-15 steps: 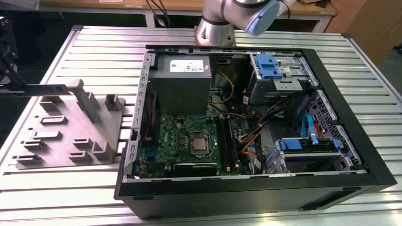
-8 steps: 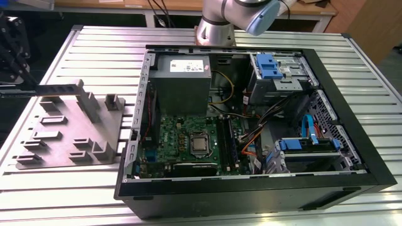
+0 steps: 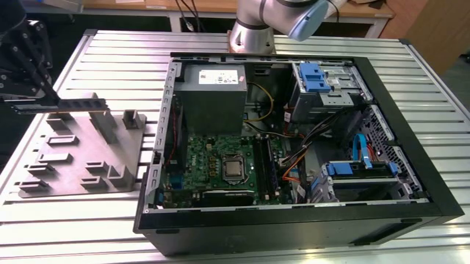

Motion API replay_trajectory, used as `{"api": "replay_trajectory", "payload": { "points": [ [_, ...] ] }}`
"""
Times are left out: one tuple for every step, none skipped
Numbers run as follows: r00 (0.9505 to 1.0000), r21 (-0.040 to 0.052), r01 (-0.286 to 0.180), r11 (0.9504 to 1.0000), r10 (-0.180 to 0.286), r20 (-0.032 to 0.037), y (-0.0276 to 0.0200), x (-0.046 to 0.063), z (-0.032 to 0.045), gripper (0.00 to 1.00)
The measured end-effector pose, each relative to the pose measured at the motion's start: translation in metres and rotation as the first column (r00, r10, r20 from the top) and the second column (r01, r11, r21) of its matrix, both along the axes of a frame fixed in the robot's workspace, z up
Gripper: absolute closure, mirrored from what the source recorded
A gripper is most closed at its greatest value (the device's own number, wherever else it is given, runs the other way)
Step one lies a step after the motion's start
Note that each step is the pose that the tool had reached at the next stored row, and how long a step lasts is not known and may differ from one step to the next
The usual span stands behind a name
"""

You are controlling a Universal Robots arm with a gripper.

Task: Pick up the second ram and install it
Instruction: 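Pick up the second ram and move it above second insertion slot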

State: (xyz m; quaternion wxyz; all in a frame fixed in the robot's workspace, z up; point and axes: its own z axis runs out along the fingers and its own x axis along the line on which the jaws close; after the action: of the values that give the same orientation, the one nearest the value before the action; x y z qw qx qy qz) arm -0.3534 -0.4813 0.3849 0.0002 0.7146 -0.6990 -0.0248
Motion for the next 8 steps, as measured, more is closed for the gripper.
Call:
{"api": "replay_trajectory", "payload": {
  "points": [
    [1.0,0.0,0.0,1.0,0.0,0.0,0.0,0.003,0.0,0.89],
    [1.0,0.0,0.0,1.0,0.0,0.0,0.0,0.005,0.0,0.89],
    [1.0,-0.0001,0.0,1.0,0.0,-0.0001,0.0,0.008,0.0,0.89],
    [1.0,-0.0001,0.0,1.0,0.0,-0.0001,0.0,0.011,0.0001,0.89],
    [1.0,-0.0001,0.0,1.0,0.0,0.0,0.0,0.014,0.0,0.89],
    [1.0,0.0,0.0,1.0,0.0,0.0,0.0,0.016,0.0,0.89],
    [1.0,0.0,0.0,1.0,0.0,0.0,0.0,0.02,0.0,0.89],
    [1.0,0.0,0.0,1.0,0.0,0.0,0.0,0.024,0.0,0.89]
  ]
}}
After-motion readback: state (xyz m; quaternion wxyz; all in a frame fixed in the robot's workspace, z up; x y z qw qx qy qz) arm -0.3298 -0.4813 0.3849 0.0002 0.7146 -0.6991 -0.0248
